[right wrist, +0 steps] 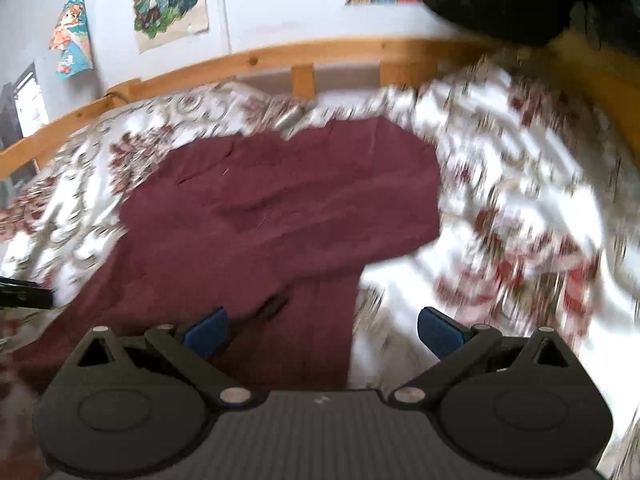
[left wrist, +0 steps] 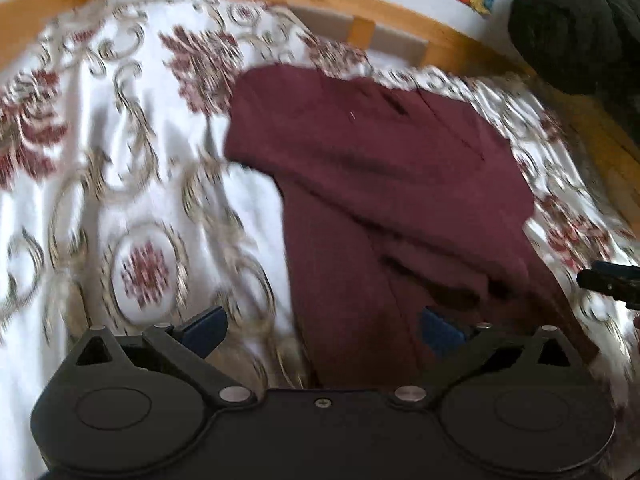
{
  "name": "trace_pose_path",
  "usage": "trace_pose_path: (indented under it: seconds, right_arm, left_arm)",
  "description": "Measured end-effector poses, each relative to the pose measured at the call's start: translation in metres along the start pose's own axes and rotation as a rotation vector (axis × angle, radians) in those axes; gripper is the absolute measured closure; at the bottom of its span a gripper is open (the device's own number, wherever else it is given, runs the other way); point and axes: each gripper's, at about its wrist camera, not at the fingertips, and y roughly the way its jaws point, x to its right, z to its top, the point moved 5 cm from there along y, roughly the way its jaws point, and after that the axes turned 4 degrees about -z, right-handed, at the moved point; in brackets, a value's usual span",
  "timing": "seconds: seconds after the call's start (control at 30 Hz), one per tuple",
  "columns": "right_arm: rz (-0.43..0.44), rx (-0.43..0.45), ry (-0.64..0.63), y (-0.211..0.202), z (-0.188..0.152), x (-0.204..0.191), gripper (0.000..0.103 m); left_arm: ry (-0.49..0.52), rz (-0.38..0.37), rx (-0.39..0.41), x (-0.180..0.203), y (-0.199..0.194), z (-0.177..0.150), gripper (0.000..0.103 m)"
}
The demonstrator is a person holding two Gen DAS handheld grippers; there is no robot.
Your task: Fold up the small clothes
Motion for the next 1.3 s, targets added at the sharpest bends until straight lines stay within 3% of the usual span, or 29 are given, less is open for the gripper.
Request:
trace_pose_path:
  seconds: [0.13,0.23,0.47,0.53,0.8,0.97,1.13,1.23,1.27,1.3]
  right_arm:
    - [0.029,-0.046,0.049,-0.018,-0.029,-0.001,0.002]
    - [0.07,-0.102,0.109,-0.015,-0.041,-0.001,0.02]
    - [0.035,-0.141,0.097,0.003,-0.056,-0.006,0.042]
    - [0.039,-0.121,0.102,-0.002,-0.052,-0.004,0.086]
    - [0.017,0.074,0.295,-0.048,-0.018,0.042,0.091]
    - [-0.013,0.053,0.334,-0.037,-0.019,0.06,0.091]
    - [-0.009,0.049,0.342,-0.034,-0.022,0.061,0.091]
    - [0.006,0.045,0.351,-0.034,-0.025,0.06,0.091]
    - [0.013,0.044,0.358,-0.034,-0.025,0.06,0.091]
    - [0.021,0.044,0.364,-0.035,-0.025,0.06,0.091]
  left_arm:
    - [0.053,-0.073,-0.054,0.007,-0.003,-0.017,0.003]
    - [0.041,-0.121,-0.081,0.007,-0.005,-0.025,0.009]
    - [-0.058,-0.103,-0.11,-0.008,-0.004,-0.034,0.022]
    - [-0.064,-0.102,-0.109,-0.01,-0.005,-0.033,0.022]
    - [-0.051,-0.096,-0.093,-0.005,-0.014,-0.034,0.018]
    - [0.015,-0.106,-0.063,0.009,-0.019,-0.035,0.017]
    - [0.046,-0.095,-0.088,0.016,-0.01,-0.04,0.02]
    - [0.036,-0.101,-0.1,0.016,-0.005,-0.04,0.037]
    - [0.03,-0.104,-0.102,0.016,-0.004,-0.039,0.049]
    - [0.029,-0.092,-0.106,0.017,-0.003,-0.038,0.07]
